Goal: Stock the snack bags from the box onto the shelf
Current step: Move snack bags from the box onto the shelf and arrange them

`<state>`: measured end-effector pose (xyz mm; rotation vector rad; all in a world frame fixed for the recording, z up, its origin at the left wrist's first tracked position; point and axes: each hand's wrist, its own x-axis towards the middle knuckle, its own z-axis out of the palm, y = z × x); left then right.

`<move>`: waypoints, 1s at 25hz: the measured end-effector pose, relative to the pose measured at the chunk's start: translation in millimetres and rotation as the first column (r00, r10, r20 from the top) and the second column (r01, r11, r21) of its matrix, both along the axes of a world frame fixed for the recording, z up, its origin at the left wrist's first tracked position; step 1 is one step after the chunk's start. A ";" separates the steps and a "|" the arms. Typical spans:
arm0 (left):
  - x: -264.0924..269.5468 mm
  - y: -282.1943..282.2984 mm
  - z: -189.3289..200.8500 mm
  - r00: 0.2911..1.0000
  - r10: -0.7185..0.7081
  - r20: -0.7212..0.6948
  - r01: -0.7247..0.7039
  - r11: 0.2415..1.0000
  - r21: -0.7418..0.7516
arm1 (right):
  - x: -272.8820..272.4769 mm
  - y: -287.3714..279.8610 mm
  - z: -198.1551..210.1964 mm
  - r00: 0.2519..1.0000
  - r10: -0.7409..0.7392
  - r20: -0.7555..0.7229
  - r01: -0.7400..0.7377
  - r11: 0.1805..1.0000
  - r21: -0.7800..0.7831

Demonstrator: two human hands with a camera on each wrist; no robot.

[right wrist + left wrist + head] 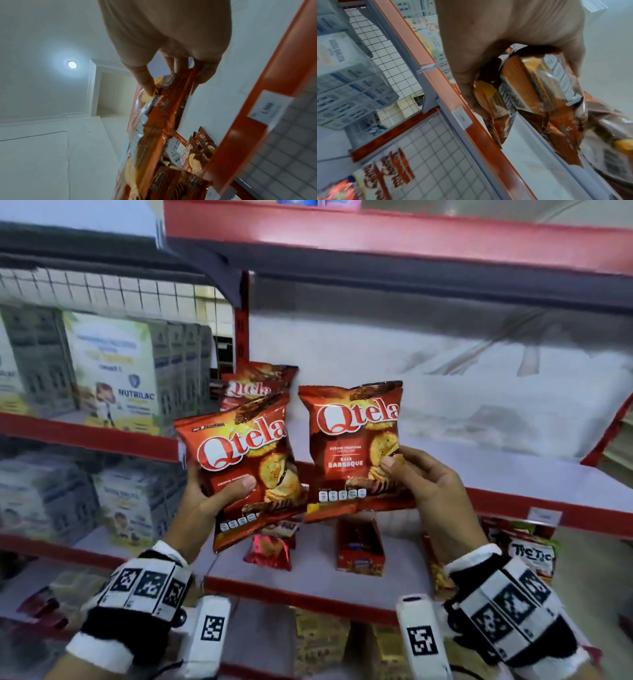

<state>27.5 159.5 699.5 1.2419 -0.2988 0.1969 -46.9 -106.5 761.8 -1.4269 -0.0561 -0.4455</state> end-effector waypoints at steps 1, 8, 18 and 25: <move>14.6 13.2 8.1 1.000 0.019 0.024 -0.019 1.000 -0.016 | 17.3 11.2 10.2 1.000 -0.024 0.020 0.024 1.000 0.004; 86.4 107.6 45.2 0.988 0.089 0.128 -0.084 0.996 -0.044 | 147.8 99.7 31.7 0.984 -0.168 -0.052 0.168 0.986 -0.005; 120.8 146.5 41.8 0.992 0.071 0.102 -0.072 0.997 0.003 | 234.3 167.3 -1.4 0.949 -0.228 -0.216 0.086 0.851 -0.518; 117.5 122.4 37.3 0.999 0.001 0.053 -0.004 0.999 0.048 | 220.8 164.3 -1.0 0.932 -0.308 -0.191 0.143 0.797 -0.586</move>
